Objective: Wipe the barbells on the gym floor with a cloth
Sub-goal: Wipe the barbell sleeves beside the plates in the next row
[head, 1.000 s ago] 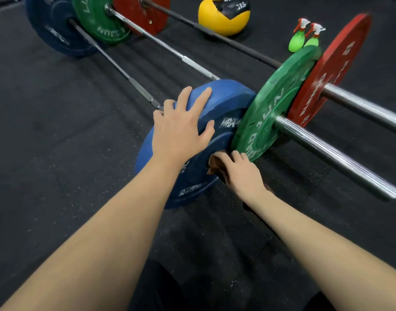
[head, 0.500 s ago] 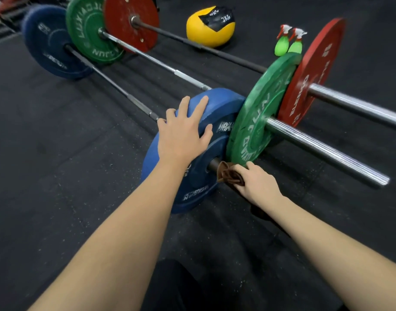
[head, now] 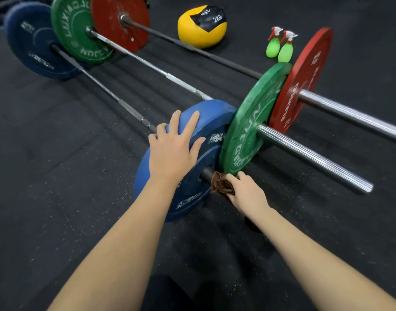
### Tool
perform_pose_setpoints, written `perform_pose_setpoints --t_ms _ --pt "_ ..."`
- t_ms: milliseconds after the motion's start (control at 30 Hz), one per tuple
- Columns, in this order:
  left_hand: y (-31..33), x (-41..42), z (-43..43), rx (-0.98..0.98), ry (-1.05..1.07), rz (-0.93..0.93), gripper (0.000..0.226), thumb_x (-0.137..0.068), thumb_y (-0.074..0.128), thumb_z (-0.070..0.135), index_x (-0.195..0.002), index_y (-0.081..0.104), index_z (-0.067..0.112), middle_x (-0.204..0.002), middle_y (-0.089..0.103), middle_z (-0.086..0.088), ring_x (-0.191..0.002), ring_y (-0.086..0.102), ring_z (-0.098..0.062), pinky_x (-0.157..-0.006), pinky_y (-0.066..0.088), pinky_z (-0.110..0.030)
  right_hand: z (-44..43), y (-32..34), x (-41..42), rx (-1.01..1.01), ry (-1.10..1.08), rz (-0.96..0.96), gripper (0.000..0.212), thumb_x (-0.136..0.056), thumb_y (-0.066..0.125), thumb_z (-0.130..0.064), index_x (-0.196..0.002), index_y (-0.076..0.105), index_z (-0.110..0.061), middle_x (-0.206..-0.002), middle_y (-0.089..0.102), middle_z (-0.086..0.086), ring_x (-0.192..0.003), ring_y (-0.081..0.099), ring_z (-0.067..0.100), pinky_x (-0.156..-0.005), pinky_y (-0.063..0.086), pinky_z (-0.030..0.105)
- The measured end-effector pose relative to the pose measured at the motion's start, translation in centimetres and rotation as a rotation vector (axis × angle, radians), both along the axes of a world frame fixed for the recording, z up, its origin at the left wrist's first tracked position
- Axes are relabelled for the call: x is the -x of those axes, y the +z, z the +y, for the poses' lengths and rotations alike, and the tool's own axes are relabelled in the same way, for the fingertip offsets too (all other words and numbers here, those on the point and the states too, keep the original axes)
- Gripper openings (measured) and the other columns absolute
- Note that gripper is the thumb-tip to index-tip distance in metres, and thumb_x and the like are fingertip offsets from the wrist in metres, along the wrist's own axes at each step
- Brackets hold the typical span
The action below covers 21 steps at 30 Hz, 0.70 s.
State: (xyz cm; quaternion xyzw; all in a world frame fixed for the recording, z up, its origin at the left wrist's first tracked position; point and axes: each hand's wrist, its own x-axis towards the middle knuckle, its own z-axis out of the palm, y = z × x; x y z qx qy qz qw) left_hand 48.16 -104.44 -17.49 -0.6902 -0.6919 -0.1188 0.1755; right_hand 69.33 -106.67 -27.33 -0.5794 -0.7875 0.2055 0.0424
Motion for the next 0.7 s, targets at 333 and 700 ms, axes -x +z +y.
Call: perform_pose_setpoints --t_ms 333,700 --pt "-0.2 0.0 0.3 -0.017 0.009 0.002 0.058 -0.105 0.037 0.059 -0.158 0.033 0.036 -0.158 0.041 -0.010 -0.109 0.055 -0.041 -0.076 0.047 -0.049 1.7 -0.1 2.2 -0.062 0.073 -0.019 0.045 -0.095 0.065 -0.036 -0.138 0.051 -0.031 -0.111 0.047 0.008 -0.107 0.051 0.032 -0.070 0.052 0.044" --pt "-0.5 0.3 -0.7 -0.034 0.002 -0.031 0.058 -0.105 0.039 0.059 -0.158 0.032 0.038 -0.158 0.041 -0.010 -0.107 0.054 -0.042 -0.077 0.046 -0.049 -1.4 -0.1 -3.1 0.022 -0.015 -0.026 0.036 -0.095 0.059 -0.046 -0.129 0.051 -0.042 -0.101 0.047 -0.002 -0.104 0.056 0.028 -0.074 0.052 0.041"
